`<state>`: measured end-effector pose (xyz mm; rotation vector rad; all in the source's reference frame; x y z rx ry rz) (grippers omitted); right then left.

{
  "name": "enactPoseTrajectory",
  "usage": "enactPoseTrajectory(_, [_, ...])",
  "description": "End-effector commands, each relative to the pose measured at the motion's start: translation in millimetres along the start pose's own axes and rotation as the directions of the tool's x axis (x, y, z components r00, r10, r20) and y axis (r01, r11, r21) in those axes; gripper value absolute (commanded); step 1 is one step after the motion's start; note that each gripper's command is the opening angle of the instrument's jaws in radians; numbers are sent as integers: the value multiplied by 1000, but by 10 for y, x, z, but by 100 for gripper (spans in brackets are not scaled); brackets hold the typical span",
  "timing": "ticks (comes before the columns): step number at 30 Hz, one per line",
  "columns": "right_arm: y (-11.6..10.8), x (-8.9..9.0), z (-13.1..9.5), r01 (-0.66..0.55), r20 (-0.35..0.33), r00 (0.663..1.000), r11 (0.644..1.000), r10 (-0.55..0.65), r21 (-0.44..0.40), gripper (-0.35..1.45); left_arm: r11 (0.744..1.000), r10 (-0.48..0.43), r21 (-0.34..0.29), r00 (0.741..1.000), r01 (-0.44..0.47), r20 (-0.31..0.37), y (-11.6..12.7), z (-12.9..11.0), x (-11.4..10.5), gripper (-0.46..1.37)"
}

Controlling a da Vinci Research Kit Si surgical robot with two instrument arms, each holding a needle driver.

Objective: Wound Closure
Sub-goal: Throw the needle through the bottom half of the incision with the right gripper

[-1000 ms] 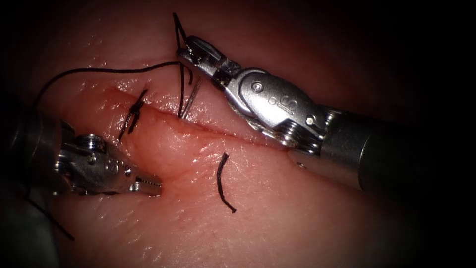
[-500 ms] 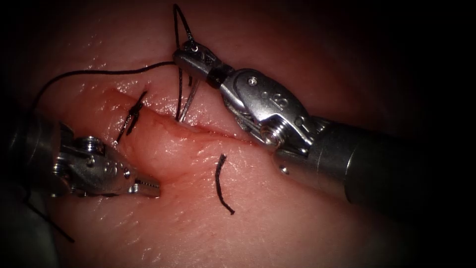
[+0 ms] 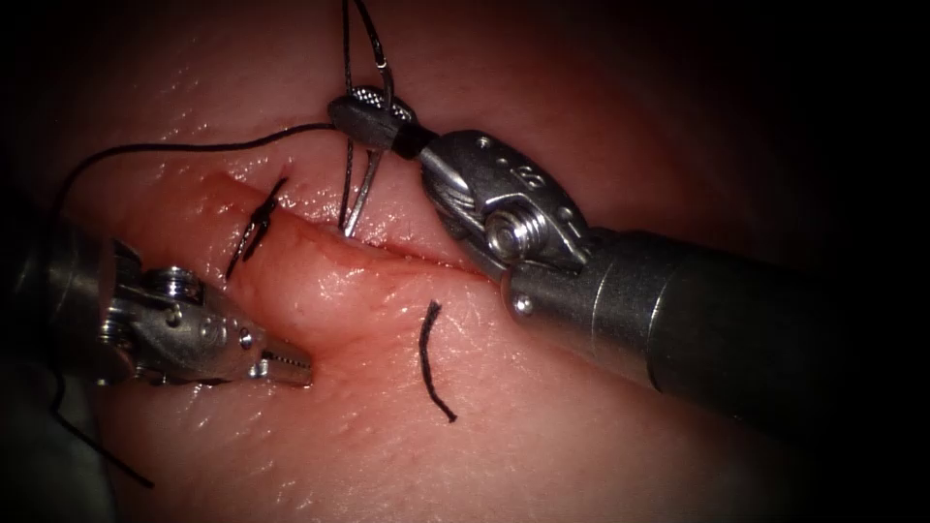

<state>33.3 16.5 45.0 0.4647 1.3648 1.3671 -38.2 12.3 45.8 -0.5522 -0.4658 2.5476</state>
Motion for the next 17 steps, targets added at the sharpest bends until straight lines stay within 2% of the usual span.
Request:
enactPoseTrajectory(1, [0,0,-1,-6,6,1000,1000,6,-5,-35,1000,0,-7,1000,0,0,-1,0,0,-29])
enactPoseTrajectory(7, [0,-9,-4,-29,17,999,1000,29,-8,-35,1000,1,-7,1000,-1,-1,-1,1,0,-30])
enactPoseTrajectory(17, [0,-10,-4,-40,17,999,999,40,-8,-35,1000,1,-7,1000,-1,-1,-1,0,0,-32])
